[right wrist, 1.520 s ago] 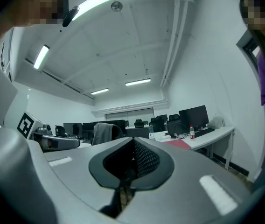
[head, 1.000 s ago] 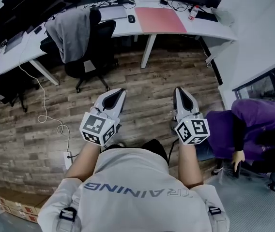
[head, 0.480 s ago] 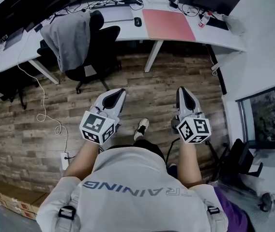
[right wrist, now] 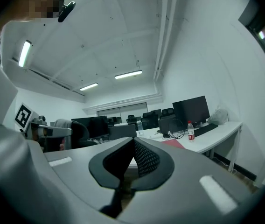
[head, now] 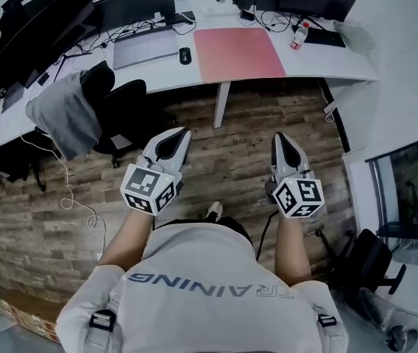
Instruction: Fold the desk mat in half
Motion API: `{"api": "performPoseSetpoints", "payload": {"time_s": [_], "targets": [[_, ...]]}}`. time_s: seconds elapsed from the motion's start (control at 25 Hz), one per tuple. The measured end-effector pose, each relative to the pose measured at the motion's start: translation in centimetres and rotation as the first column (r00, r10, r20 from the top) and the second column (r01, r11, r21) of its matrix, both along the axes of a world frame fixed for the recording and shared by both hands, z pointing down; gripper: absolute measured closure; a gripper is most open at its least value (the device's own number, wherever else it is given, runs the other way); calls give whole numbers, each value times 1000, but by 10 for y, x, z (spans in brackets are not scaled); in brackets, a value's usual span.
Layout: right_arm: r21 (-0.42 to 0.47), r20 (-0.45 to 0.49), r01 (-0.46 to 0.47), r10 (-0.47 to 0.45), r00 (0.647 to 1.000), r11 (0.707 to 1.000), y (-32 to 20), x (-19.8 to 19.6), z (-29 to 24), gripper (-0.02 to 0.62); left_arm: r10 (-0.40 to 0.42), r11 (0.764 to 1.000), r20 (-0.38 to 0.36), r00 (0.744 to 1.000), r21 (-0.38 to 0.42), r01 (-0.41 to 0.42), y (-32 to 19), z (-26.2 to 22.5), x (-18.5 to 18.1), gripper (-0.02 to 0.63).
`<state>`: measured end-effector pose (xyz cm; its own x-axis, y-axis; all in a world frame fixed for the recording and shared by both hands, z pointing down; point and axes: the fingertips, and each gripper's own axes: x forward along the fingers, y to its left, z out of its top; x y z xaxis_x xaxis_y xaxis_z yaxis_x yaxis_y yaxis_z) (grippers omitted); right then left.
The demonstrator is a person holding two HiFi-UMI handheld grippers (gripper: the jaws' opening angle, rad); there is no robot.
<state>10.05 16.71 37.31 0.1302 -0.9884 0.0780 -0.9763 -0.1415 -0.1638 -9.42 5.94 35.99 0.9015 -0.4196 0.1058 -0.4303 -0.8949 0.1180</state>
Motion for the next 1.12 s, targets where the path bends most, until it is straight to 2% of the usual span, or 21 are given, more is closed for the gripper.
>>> {"api": "performPoseSetpoints", "payload": {"time_s": [0.2,0.56,0.88,1.12], "targets": [[-29,1,41,-41,999,999,-29,52,14,581,-43,999,22,999,-13,44,-28,7,48,603],[-71,17,134,-133,991,988,-99,82,37,580,-101,993,44,994,-50,103,-83,31,81,603],[-128,-43,219,-226,973,967,-208,100,42,580,-146,986,9,989,-83,146,-176,47,111,603],[-166,-24,291,-299,954,942,-303,113,50,580,-203,973,35,978,-105,206,-250,61,125,603]]}}
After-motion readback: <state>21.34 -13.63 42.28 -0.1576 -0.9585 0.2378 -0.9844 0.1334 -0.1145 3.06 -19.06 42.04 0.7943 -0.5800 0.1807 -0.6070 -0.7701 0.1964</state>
